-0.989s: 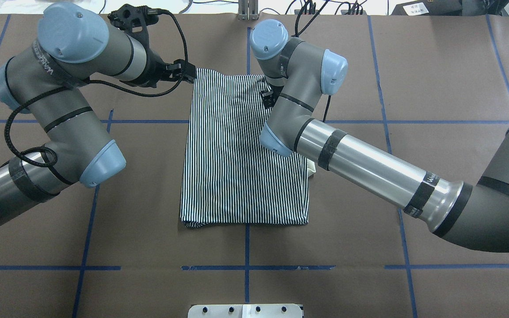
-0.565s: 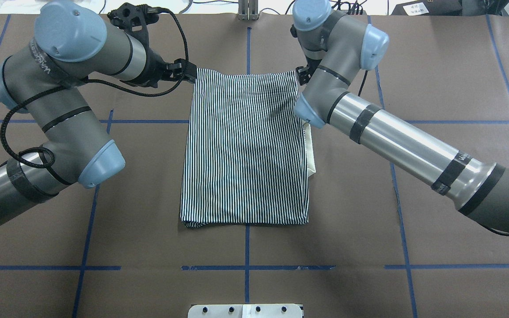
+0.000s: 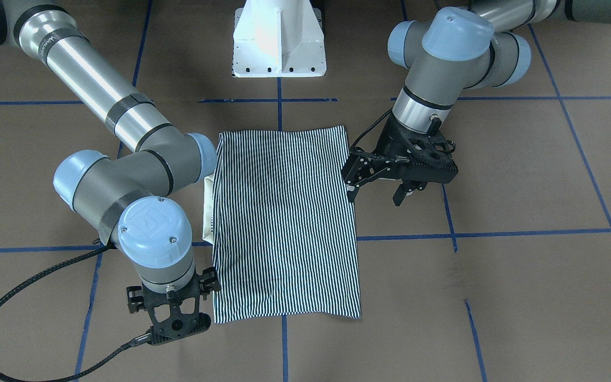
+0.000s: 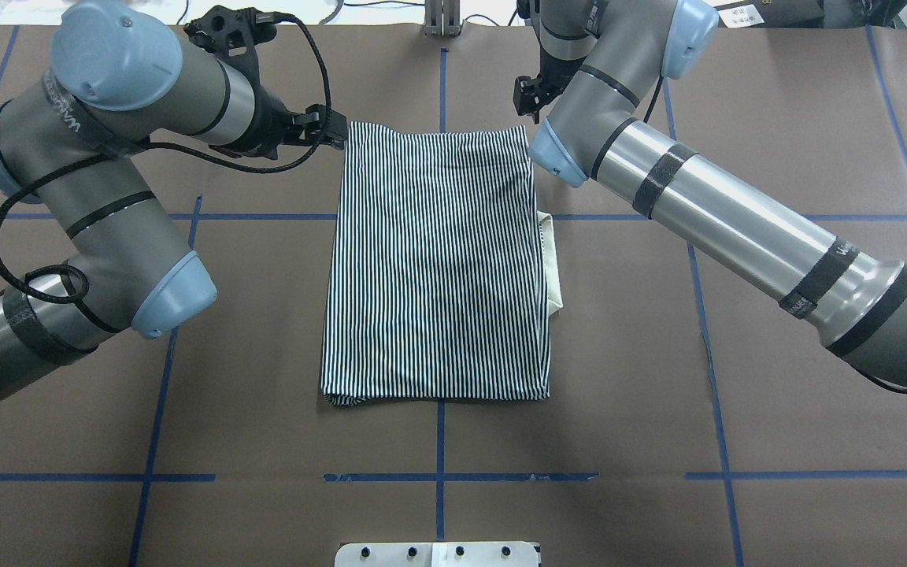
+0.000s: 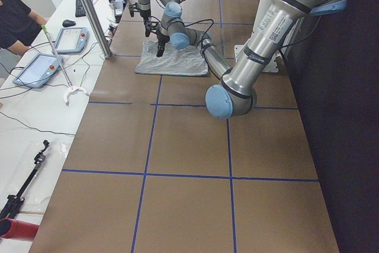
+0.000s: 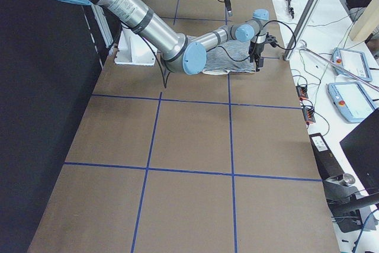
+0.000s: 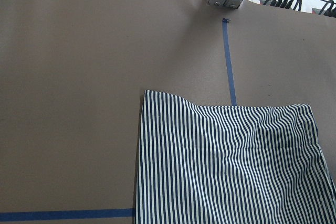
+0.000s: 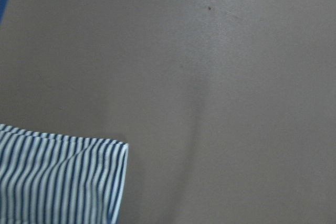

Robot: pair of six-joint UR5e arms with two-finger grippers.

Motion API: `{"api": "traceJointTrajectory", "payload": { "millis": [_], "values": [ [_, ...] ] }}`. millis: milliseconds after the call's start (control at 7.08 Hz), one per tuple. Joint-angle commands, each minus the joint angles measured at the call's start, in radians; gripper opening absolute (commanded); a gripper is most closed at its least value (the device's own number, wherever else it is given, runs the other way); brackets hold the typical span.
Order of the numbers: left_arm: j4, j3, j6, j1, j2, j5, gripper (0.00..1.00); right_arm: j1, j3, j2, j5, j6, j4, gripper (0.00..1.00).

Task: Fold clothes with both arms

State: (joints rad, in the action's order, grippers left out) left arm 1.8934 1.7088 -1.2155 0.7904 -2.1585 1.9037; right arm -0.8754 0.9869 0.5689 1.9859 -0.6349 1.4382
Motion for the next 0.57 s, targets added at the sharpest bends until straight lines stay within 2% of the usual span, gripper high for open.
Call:
{"api": "traceJointTrajectory", "payload": {
  "millis": [0, 141, 283, 424],
  "values": [
    [-0.001, 0.027, -0.219, -0.031, 0.080, 0.057, 1.00, 0.001, 0.251, 0.136, 0.103, -0.138, 0.051, 1.00],
    [-0.007, 0.078, -0.317, -0.099, 0.136, 0.001, 1.00, 0.009, 0.374, 0.207, 0.108, -0.194, 0.079, 1.00],
    [-0.092, 0.112, -0.428, -0.202, 0.153, -0.094, 1.00, 0.016, 0.486, 0.283, 0.128, -0.244, 0.085, 1.00],
    [-0.194, 0.130, -0.534, -0.285, 0.125, -0.153, 1.00, 0.016, 0.536, 0.316, 0.128, -0.256, 0.087, 1.00]
  ]
}}
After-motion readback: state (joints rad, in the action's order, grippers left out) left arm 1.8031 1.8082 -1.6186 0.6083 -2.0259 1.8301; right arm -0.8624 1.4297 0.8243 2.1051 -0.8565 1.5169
